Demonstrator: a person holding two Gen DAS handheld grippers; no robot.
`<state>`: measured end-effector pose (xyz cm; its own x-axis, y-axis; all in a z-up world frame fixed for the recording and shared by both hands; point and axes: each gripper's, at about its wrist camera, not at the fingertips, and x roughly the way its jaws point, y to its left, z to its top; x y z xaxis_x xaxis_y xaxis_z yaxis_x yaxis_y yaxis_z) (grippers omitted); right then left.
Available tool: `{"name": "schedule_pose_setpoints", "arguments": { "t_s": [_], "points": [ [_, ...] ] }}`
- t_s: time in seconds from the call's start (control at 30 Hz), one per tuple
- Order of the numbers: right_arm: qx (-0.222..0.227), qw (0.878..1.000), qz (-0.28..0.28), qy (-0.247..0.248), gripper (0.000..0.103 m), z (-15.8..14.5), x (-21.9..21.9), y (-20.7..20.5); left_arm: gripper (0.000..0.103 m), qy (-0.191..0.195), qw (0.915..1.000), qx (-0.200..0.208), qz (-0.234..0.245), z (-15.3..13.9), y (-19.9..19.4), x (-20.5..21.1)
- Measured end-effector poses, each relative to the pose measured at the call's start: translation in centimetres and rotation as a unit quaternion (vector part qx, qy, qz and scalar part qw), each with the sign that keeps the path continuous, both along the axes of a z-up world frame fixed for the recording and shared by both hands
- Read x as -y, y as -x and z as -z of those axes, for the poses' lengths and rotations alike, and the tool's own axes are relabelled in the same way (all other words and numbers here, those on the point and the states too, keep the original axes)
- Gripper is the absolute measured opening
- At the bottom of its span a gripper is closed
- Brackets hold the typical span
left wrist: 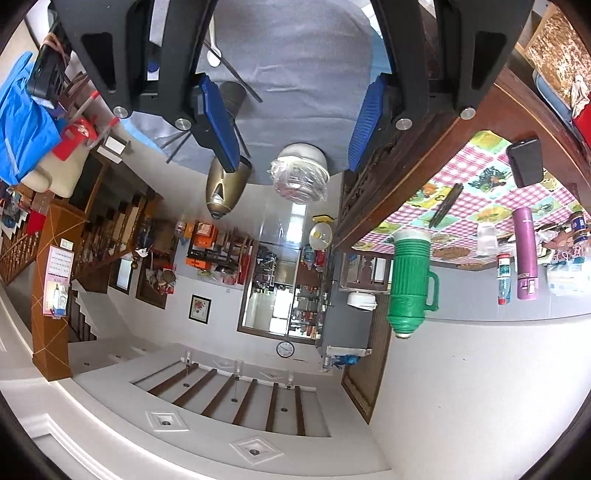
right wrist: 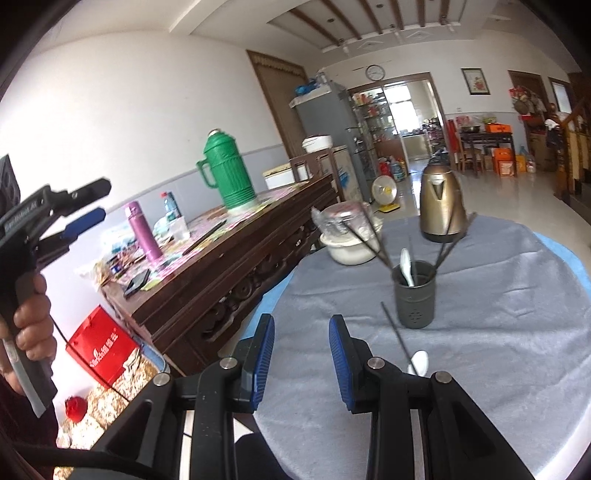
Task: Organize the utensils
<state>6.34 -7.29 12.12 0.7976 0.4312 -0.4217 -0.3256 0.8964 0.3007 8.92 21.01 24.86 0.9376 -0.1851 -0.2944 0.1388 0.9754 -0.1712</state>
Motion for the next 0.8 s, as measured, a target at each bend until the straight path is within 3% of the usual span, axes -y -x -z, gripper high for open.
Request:
{"name": "schedule_pose_setpoints", "arguments": {
  "t_s": [0.43, 0.8],
  "points": [
    [-0.02, 0.998, -0.058, 0.024, 0.034, 1.5, -5.3, 0.0, 0.062, 0.025, 0.9994, -0.01, -0.02, 0.7, -0.6, -3.3],
    [-0.015, 0.998, -0.058, -0.003, 0.034, 0.6, -4.6, 0.5, 0.063, 0.031, 0.9995, 0.003, -0.001, -0.5, -0.1, -2.3]
  ]
}}
